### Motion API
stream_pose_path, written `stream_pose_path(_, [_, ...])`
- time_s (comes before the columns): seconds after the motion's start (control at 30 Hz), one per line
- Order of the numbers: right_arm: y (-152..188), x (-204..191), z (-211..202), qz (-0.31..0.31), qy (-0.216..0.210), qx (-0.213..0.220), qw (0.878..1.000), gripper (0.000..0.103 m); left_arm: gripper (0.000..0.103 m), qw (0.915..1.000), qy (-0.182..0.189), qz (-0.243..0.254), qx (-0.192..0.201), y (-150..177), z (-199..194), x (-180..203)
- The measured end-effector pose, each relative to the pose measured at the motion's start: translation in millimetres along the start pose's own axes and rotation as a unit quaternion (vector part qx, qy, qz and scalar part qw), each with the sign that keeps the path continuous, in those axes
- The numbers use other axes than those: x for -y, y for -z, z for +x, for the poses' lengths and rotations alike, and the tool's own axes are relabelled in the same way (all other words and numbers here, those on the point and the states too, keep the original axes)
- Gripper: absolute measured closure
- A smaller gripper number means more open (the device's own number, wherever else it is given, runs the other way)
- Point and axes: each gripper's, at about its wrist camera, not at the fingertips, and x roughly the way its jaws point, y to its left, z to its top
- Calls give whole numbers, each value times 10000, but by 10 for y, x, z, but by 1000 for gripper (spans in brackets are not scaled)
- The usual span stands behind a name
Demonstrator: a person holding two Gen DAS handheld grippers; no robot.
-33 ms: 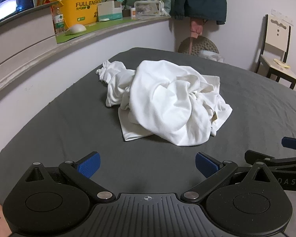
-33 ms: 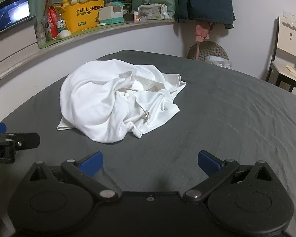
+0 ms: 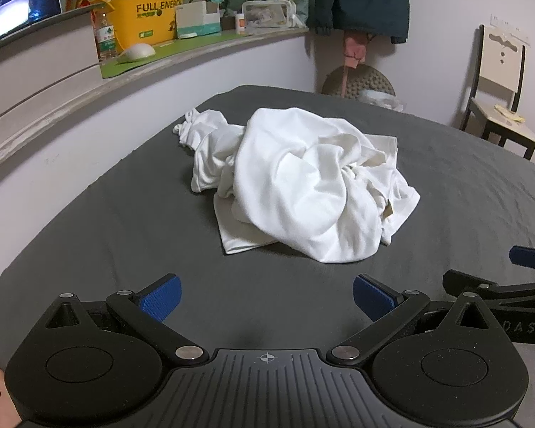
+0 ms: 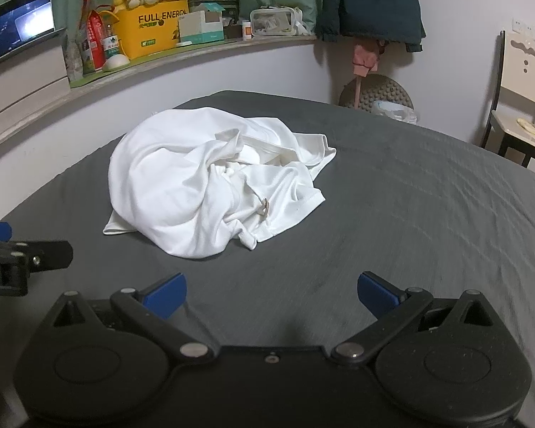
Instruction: Fold clothes
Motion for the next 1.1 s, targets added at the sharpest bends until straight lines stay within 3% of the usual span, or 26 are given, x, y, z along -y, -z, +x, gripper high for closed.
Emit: stream_pose_path(1.1, [33,3,14,1,-60,-35,10000,0,0,10000,-62,57,-24,-4,27,-21])
